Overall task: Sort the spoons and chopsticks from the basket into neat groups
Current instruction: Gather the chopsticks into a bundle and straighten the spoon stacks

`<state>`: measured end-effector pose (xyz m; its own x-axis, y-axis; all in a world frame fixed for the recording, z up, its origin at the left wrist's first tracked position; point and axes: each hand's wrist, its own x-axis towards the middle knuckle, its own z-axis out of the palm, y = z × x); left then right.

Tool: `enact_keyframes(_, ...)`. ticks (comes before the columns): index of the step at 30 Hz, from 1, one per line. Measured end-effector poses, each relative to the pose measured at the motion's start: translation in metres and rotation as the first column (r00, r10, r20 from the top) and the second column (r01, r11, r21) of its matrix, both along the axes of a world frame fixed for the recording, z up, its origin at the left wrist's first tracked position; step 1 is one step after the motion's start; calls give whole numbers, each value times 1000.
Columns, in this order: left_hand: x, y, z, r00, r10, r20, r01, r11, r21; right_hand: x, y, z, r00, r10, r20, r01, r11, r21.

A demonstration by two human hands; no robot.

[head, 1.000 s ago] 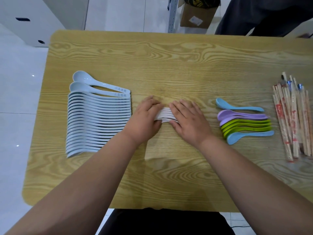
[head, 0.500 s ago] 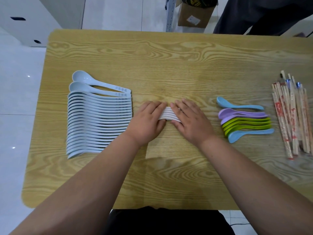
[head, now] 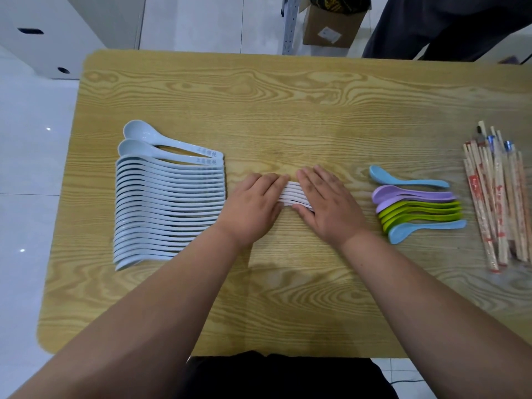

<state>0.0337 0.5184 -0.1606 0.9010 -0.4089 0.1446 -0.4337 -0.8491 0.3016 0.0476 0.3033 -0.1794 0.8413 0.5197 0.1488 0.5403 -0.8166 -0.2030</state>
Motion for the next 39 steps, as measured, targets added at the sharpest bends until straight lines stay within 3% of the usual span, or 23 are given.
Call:
enact_keyframes(11,1,-5,2,998,5,-67,-2,999,45,0,3,12,991,-23,-132,20,999,-29)
enact_keyframes(25,0,-12,7,986,35,-162,-22,996,82,1,-4,17,985,-27,-169,25,1000,-10)
enact_keyframes(31,-10,-15,8,993,60,-100,-54,997,57,-9,-11,22,968,-61,-243,50,997,-51)
enact_keyframes(39,-14,-9,11,988,63,-141,-53,996,71,-11,-7,26,961,-71,-267,40,992,-120)
